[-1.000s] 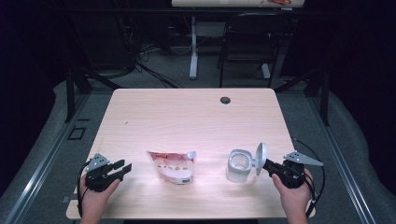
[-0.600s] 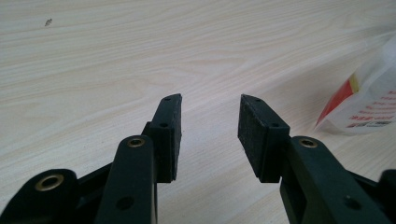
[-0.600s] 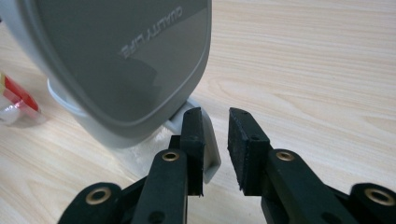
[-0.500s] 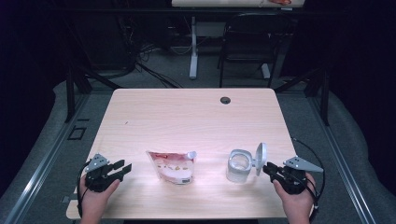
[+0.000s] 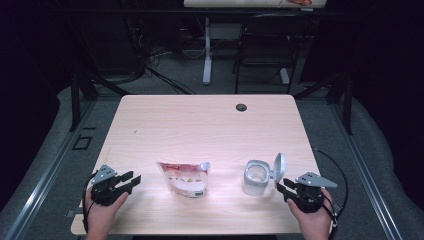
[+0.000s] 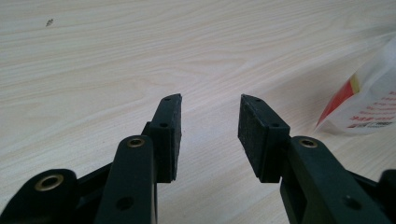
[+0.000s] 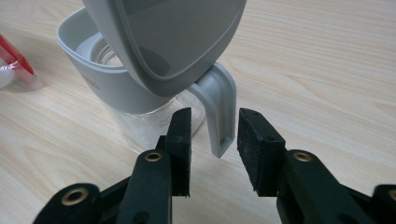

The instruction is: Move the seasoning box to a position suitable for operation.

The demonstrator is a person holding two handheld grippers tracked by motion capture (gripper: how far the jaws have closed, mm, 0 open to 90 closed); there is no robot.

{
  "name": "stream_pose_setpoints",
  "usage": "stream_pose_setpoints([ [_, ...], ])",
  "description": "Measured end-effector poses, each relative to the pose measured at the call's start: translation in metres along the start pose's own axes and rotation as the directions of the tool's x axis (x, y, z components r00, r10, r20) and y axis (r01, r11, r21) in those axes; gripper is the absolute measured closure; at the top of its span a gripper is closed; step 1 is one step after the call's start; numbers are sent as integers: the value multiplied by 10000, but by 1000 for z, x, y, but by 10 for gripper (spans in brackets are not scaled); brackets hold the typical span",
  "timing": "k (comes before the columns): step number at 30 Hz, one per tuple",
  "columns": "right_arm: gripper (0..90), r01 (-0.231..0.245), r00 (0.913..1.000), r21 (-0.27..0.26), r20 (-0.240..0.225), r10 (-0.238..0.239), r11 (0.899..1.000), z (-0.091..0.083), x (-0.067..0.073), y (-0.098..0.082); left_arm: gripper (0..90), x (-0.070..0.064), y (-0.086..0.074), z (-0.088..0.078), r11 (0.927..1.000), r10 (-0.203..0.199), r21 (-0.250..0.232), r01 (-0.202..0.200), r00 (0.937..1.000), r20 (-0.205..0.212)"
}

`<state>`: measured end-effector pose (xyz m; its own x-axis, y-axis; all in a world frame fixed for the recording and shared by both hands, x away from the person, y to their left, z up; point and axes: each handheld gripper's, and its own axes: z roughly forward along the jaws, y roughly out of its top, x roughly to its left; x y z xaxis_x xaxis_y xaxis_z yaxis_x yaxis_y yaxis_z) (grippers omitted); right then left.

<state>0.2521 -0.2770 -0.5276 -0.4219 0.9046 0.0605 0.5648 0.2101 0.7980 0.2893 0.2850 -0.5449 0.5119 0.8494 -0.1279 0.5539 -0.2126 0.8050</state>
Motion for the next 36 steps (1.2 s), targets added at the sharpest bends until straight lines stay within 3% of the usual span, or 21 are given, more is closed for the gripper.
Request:
stream_pose_setpoints([
  [9,645,299,9995,-33,109,-299,9995,14,5,4,600,0,0,0,10000,6,36,-6,10000,-15],
  [19,669,313,9992,-118,240,-310,9994,21,6,4,600,0,0,1,10000,6,-35,-7,10000,-39],
  [29,782,212,9997,-137,107,-210,9997,23,-2,4,600,0,0,2,10000,3,-38,-4,10000,-42],
  [36,812,326,9995,-125,54,-325,9994,23,-3,5,600,0,0,2,10000,5,-40,-5,10000,-45],
])
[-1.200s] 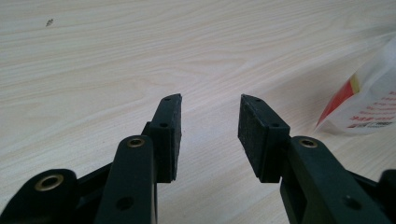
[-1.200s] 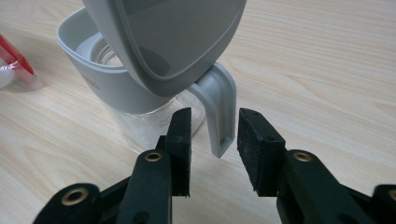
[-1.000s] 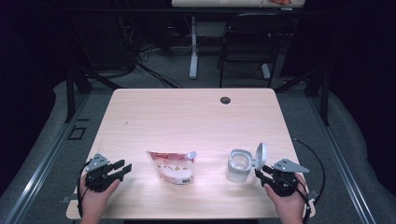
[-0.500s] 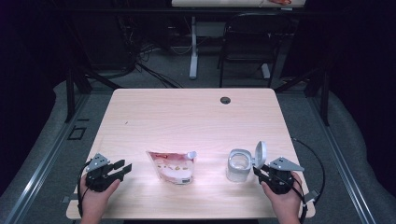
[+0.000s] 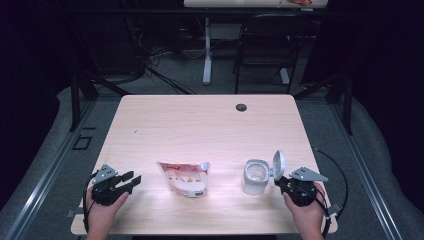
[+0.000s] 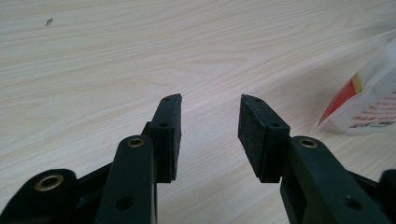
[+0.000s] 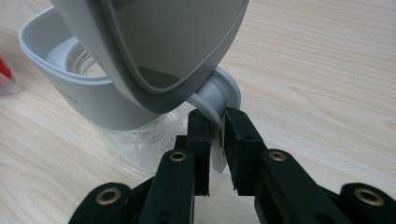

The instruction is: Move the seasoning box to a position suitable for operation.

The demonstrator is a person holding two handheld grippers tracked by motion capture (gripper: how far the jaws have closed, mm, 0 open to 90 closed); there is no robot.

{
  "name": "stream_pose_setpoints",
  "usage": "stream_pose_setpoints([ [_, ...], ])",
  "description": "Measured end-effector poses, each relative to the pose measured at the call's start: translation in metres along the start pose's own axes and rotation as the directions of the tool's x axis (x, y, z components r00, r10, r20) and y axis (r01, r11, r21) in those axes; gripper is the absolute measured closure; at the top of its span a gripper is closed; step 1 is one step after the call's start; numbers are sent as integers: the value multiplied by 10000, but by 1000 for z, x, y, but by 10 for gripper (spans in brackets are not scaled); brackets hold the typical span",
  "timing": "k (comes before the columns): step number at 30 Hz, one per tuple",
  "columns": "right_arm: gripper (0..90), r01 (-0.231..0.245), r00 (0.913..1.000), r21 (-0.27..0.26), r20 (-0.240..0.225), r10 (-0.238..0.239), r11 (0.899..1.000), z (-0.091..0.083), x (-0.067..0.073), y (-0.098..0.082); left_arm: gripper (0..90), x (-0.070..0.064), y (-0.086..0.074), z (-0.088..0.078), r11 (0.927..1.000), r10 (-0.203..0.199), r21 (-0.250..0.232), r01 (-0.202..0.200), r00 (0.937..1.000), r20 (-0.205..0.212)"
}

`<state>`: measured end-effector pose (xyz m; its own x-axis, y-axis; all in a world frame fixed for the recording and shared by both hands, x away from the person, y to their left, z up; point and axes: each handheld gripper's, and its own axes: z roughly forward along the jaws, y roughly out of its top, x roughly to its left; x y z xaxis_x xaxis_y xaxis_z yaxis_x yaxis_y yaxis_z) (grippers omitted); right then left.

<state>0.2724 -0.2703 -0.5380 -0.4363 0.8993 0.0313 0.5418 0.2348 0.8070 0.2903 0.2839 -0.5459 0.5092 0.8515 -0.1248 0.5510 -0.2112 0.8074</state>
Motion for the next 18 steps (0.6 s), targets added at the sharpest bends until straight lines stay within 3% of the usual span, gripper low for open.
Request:
stream_pose_setpoints([
  [18,837,651,9979,183,47,-652,9977,-1,5,2,600,0,0,-1,10000,12,10,-12,10000,-32],
])
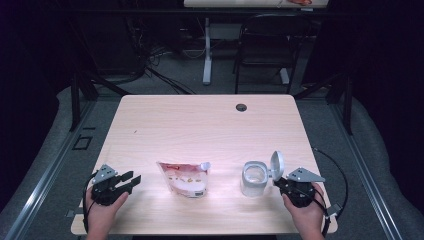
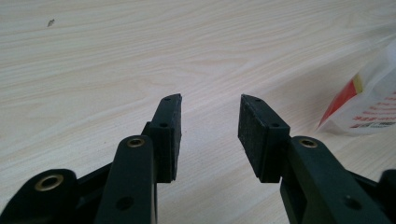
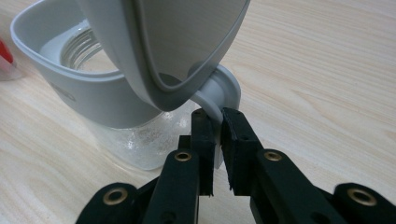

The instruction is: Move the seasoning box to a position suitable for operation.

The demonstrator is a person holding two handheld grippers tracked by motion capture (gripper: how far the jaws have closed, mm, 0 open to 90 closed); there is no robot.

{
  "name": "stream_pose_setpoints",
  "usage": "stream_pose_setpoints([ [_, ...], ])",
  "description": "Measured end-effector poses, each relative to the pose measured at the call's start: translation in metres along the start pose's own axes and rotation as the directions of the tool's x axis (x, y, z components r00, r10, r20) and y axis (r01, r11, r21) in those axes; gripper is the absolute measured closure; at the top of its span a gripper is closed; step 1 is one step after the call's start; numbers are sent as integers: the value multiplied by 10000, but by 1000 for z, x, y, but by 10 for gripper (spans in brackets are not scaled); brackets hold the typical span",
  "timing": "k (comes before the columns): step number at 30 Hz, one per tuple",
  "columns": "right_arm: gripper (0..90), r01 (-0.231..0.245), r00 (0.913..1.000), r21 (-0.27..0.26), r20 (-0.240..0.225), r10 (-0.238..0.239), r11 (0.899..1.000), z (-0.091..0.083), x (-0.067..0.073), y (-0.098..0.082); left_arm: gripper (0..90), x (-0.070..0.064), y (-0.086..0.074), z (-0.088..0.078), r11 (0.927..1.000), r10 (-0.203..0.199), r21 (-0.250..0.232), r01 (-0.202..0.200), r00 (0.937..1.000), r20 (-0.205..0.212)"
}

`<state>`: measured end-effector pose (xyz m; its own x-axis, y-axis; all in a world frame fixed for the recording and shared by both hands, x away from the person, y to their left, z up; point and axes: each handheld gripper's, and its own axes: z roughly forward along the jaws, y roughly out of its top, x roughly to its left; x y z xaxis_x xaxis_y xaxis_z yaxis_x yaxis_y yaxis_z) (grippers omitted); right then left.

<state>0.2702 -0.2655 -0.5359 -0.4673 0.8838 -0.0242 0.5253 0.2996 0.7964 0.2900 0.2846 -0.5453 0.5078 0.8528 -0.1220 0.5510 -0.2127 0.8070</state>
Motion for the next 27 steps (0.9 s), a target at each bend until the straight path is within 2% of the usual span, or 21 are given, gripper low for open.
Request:
stream_pose_setpoints([
  [4,840,344,9993,75,-115,-343,9994,0,4,1,599,0,0,0,10000,-8,-4,8,10000,19],
  [15,840,842,9949,46,-554,-838,9964,-3,10,-1,600,0,0,0,10000,22,48,-23,10000,18],
  [18,826,691,9953,-48,-678,-692,9976,-2,8,-2,600,-1,0,1,10000,18,-30,-18,10000,13],
  [21,726,222,9959,-221,-871,-241,9995,-3,4,-5,600,-1,0,1,10000,33,-14,-33,10000,16],
  [27,776,-7,9958,-172,-918,-9,9999,-10,2,-9,599,0,0,0,10000,-9,-5,9,10000,25],
])
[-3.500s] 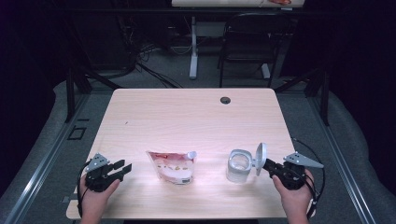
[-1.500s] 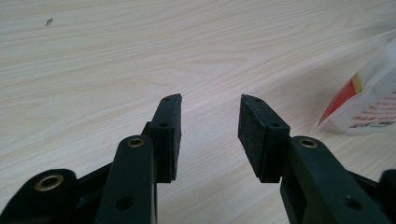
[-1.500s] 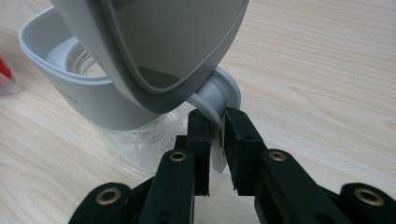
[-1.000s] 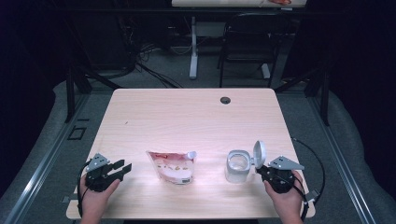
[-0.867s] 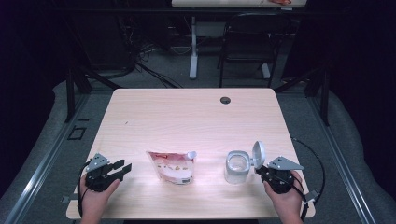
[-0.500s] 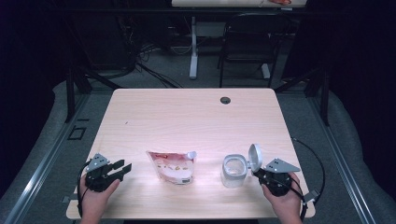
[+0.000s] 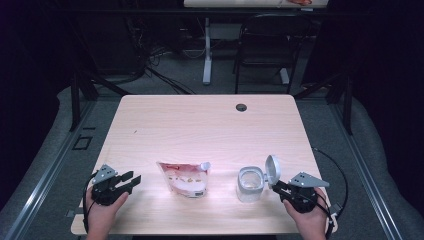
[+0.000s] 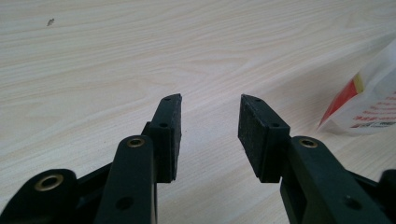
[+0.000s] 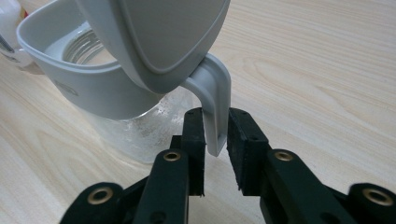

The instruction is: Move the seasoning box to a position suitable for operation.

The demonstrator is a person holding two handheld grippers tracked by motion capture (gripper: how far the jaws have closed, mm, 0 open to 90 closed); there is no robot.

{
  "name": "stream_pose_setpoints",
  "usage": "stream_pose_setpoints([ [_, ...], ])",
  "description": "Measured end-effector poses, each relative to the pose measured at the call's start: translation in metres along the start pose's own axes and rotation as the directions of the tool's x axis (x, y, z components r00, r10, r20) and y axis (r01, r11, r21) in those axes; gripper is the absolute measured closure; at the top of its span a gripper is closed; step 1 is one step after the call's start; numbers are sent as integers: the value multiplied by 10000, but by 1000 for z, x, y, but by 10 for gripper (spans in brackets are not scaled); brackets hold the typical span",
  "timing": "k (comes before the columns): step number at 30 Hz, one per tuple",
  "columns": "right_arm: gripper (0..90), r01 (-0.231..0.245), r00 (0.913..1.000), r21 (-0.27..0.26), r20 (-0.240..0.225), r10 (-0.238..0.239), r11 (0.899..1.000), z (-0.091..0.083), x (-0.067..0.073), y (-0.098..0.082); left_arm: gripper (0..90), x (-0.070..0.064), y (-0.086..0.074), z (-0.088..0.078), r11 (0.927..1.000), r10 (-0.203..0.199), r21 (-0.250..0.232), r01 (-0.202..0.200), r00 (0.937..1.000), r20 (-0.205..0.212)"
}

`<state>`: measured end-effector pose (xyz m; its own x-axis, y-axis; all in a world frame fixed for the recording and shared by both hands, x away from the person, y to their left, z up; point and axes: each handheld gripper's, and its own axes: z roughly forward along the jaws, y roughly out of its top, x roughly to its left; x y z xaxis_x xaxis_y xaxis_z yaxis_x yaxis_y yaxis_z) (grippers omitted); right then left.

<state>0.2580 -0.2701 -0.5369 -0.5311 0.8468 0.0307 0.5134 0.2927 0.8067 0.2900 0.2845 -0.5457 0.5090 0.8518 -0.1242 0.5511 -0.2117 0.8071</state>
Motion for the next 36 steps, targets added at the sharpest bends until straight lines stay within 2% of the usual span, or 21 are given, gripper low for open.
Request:
stream_pose_setpoints([
  [5,831,2,10000,-55,-46,-3,10000,0,3,2,599,0,0,1,10000,1,-26,-1,10000,-7],
  [7,831,120,9999,-31,46,-120,9999,1,3,3,599,-1,0,1,10000,-3,-18,3,10000,-4],
  [20,827,101,9996,-247,267,-95,9996,11,-2,10,599,-1,0,3,10000,23,17,-23,10000,-10],
  [30,817,1,9999,-225,108,2,9997,20,-11,17,599,-1,-1,1,10000,68,40,-68,10000,-24],
  [32,790,-193,9998,-212,-26,192,9996,20,-12,16,599,0,-1,1,10000,76,0,-76,10000,-17],
  [34,708,-301,9995,-80,-132,300,9995,19,-12,14,600,0,-1,0,10000,58,-25,-58,10000,-13],
  [36,672,-331,9994,67,-125,331,9994,19,-10,11,600,0,-1,0,10000,60,-17,-60,10000,11],
])
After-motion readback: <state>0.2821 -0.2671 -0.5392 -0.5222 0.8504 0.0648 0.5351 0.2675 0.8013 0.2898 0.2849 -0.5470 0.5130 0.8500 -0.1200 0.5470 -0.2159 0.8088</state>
